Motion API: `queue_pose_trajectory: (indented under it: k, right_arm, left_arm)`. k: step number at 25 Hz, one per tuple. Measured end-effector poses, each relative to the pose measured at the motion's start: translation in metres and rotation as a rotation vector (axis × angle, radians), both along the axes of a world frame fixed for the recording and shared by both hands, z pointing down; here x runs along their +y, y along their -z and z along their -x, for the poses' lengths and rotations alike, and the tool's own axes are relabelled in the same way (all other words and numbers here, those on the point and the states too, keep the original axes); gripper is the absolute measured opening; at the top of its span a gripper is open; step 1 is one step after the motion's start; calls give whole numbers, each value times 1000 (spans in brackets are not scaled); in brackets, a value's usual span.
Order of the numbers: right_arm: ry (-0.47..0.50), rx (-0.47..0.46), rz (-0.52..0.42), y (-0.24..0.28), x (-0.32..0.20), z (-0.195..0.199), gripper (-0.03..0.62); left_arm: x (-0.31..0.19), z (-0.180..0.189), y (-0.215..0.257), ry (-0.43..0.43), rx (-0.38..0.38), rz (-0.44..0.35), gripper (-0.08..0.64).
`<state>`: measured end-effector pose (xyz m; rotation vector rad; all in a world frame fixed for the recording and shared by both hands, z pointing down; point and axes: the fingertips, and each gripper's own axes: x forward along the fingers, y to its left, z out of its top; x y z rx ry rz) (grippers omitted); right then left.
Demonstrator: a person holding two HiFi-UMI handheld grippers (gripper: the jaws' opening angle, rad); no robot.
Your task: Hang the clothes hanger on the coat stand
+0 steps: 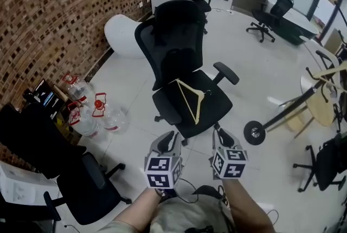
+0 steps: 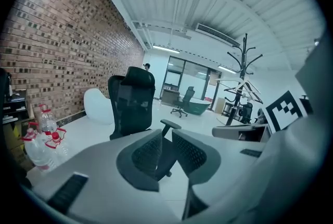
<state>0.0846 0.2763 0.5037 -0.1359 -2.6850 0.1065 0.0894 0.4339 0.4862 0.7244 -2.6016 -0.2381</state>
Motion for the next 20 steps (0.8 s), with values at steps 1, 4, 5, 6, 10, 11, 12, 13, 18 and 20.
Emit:
queue_pose_trajectory:
  k: [1,4,5,6,10,11,12,13,18,20]
  right_arm:
    - [-6,5,-7,-1,8,6,58]
    - [-19,16,-21,-9,23,26,58]
    - [-21,17,-24,-13,26,35,58]
    - [-20,19,-26,-17,27,46,58]
    - [-3,31,-15,-30,29,95,58]
    - [-2,33,-7,-31,28,110,58]
    - [-3,32,2,-29,26,125,58]
    - [-4,29,10,-27,23,140,58]
    - [37,10,29,-13,0,215,58]
    - [51,4,33,-13,-13,246,58]
  left_arm:
    - [6,8,-2,-9,4,-6,72]
    - [16,29,-12,-43,19,-15,74]
    - [16,37,-16,-52,21,-14,78]
    - [17,46,-20,-56,23,-11,78]
    - [19,93,-25,-37,31,14,78]
    - [19,106,-22,-31,31,24,78]
    - [17,120,-16,-28,26,36,78]
    - [14,134,-10,-27,18,48,78]
    - [-25,207,11,-21,-5,78,78]
    - [-47,237,9,-25,-5,74,78]
